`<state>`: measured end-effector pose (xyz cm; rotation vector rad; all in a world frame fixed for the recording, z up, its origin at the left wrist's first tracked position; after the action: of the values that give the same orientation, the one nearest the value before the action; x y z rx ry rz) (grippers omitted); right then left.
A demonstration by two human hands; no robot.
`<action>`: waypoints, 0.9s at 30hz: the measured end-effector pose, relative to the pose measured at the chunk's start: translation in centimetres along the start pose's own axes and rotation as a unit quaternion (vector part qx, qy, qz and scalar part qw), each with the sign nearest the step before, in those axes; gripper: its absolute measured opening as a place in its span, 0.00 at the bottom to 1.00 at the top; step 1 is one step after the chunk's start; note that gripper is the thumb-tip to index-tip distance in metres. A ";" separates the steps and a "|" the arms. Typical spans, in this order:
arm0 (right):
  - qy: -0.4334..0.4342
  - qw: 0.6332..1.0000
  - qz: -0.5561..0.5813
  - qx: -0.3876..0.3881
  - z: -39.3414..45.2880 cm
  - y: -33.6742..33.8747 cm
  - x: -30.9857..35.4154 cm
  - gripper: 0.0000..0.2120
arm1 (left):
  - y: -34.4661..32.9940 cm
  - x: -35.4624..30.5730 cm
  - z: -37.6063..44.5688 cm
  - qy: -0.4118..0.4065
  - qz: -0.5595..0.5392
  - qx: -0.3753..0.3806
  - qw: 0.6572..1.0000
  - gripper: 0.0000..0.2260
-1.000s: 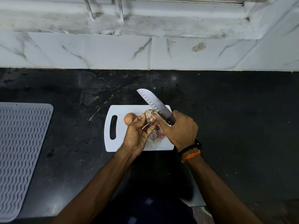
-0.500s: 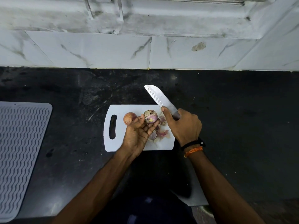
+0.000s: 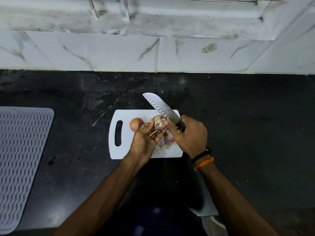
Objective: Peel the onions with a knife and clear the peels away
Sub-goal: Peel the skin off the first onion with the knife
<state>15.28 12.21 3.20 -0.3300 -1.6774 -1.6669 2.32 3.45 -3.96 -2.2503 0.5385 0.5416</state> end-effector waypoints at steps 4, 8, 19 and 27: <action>-0.008 0.999 -0.041 -0.019 0.2 -0.2 -0.1 0.27 | 0.2 0.0 0.1 0.000 -0.002 -0.002 1.000 0.07; -0.006 0.999 -0.029 -0.025 0.5 -0.4 0.1 0.26 | 0.1 0.0 0.1 0.001 -0.009 0.008 1.000 0.08; -0.026 0.999 0.040 0.020 1.1 -0.7 -0.9 0.25 | 0.3 -0.2 0.1 -0.005 -0.015 0.025 1.000 0.09; 0.011 0.999 0.030 0.012 0.7 -0.7 -0.1 0.25 | 0.0 -0.4 -0.4 -0.007 0.009 0.010 1.000 0.13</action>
<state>14.68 12.79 2.67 -0.3461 -1.6534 -1.6007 2.09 3.27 -3.52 -2.2233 0.5558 0.5583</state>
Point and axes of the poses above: each hand's wrist, its own z-axis towards the middle knuckle, its own y-axis out of the back of the hand, x = y × z, the point moved 9 cm from there along z, towards the middle knuckle, and after that the axes turned 6 degrees about z, right-handed, at the moved point
